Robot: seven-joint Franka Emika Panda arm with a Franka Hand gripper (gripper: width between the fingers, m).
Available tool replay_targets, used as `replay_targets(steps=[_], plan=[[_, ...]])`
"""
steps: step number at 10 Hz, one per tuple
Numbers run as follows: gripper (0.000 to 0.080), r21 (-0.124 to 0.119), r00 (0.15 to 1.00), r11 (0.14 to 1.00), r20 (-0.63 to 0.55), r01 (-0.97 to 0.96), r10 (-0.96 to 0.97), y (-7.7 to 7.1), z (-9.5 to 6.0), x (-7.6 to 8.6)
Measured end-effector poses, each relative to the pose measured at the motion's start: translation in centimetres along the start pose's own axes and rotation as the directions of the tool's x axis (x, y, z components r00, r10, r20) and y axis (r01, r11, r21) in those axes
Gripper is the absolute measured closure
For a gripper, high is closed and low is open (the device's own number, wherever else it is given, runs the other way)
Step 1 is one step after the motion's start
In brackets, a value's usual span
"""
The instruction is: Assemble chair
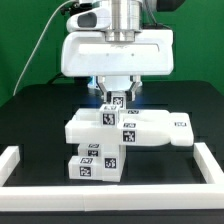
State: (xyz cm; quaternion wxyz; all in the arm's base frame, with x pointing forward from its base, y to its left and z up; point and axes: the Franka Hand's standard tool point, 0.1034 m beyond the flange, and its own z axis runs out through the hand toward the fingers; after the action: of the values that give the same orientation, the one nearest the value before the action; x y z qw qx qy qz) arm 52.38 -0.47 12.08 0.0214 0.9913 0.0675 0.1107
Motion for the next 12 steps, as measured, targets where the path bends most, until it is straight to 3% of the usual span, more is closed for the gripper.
replay_targets(steps=[5,8,9,10,11,12], plan=[[0.0516,0.009,0.950,0.950,0.000,-0.313,0.313,0.00,0.01,-0.02],[0.0515,0.016,0.790,0.790,0.032,-0.613,0.612,-0.01,0.06,-0.15],[0.0515,0.013,0.690,0.690,0.041,-0.723,0.722,-0.16,0.05,-0.18],[0.0515,0.015,0.696,0.696,0.039,-0.718,0.717,-0.16,0.05,-0.15],[0.0425,0.016,0.708,0.708,0.039,-0.706,0.705,-0.16,0.06,-0.16],[0.0425,0.016,0.737,0.737,0.038,-0.676,0.675,-0.33,0.06,-0.13]])
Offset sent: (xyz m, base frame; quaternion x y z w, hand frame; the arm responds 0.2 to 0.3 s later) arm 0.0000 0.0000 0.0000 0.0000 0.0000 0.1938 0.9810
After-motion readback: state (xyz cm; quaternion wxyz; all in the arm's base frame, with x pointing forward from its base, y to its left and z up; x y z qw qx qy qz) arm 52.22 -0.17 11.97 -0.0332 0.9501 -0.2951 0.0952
